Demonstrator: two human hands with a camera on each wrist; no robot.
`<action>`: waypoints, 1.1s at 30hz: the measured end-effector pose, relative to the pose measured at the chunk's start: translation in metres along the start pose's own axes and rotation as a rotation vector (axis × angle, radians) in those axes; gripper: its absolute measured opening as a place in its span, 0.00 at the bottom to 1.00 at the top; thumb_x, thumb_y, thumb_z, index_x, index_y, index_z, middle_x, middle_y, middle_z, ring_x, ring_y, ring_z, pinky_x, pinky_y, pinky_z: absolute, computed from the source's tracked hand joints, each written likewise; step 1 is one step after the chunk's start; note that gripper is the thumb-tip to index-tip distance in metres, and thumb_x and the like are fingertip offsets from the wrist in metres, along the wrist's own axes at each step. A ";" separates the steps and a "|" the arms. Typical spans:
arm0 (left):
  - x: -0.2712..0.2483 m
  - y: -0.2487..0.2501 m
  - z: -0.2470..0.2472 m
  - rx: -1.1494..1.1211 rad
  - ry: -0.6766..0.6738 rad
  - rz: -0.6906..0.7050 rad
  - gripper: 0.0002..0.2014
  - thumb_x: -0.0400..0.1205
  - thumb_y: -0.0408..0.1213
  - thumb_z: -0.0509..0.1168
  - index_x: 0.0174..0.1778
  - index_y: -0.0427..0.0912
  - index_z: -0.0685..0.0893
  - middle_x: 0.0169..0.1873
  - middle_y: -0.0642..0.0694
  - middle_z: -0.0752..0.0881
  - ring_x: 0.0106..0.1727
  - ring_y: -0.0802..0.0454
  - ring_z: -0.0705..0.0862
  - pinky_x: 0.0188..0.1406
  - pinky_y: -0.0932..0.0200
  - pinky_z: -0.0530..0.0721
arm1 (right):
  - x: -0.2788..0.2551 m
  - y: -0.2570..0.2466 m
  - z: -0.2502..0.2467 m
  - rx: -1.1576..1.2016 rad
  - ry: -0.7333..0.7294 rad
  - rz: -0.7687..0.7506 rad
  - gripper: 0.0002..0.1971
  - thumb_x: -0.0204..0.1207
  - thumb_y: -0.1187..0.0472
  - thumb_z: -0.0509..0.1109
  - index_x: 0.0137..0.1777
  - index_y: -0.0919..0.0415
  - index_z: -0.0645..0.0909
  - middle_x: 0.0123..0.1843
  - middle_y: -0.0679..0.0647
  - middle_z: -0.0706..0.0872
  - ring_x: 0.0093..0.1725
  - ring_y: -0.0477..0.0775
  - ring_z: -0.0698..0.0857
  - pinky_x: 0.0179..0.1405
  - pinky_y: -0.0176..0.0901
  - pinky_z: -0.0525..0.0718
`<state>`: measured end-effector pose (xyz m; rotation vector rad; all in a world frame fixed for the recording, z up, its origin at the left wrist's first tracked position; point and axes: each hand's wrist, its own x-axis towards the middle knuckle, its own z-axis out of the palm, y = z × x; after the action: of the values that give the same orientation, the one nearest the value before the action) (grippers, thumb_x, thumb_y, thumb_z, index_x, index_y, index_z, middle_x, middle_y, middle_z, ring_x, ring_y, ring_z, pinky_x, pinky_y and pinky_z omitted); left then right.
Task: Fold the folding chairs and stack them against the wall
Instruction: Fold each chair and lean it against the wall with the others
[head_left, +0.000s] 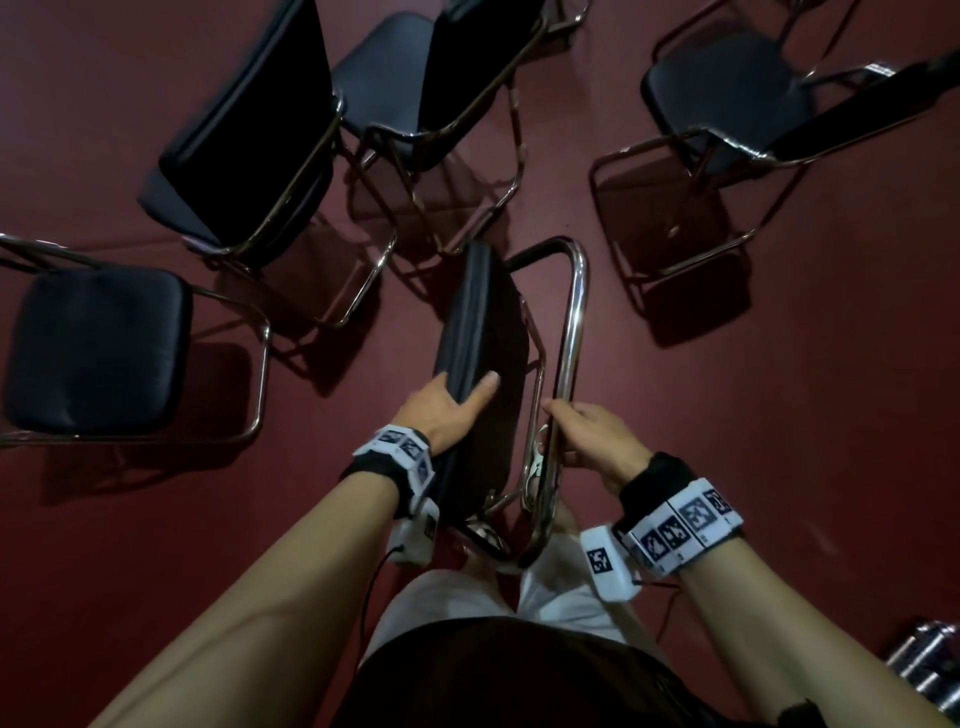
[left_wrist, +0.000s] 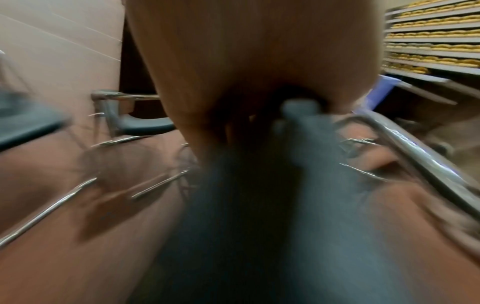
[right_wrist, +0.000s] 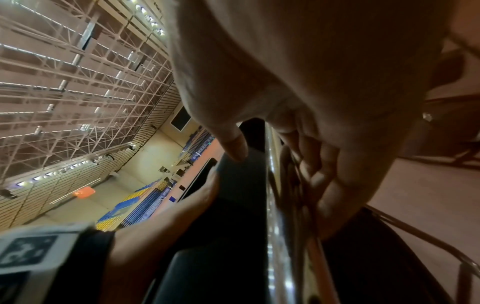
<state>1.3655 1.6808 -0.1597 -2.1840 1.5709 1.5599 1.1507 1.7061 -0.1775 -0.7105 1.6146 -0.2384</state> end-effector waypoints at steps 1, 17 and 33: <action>-0.004 0.006 0.009 0.024 -0.021 0.009 0.58 0.65 0.89 0.44 0.81 0.50 0.70 0.73 0.43 0.82 0.72 0.38 0.81 0.73 0.44 0.78 | -0.004 -0.001 0.004 -0.038 0.011 -0.012 0.21 0.72 0.34 0.66 0.42 0.53 0.84 0.40 0.52 0.93 0.45 0.57 0.93 0.56 0.61 0.90; -0.006 0.061 0.059 -0.204 -0.379 -0.024 0.26 0.91 0.57 0.47 0.82 0.51 0.71 0.67 0.42 0.81 0.59 0.43 0.86 0.51 0.46 0.92 | -0.019 -0.008 -0.036 -0.361 0.143 -0.067 0.44 0.54 0.13 0.64 0.54 0.50 0.84 0.46 0.48 0.92 0.41 0.50 0.92 0.44 0.50 0.93; 0.039 0.204 0.056 0.396 0.071 0.422 0.33 0.78 0.36 0.67 0.82 0.46 0.69 0.69 0.36 0.78 0.67 0.35 0.81 0.71 0.47 0.79 | -0.043 0.039 -0.204 -0.492 0.055 -0.153 0.25 0.73 0.27 0.67 0.55 0.47 0.83 0.51 0.43 0.87 0.50 0.47 0.86 0.49 0.37 0.81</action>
<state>1.1789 1.5840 -0.1167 -1.7942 2.2448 1.1118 0.9450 1.7110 -0.1248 -1.2140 1.6891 0.0361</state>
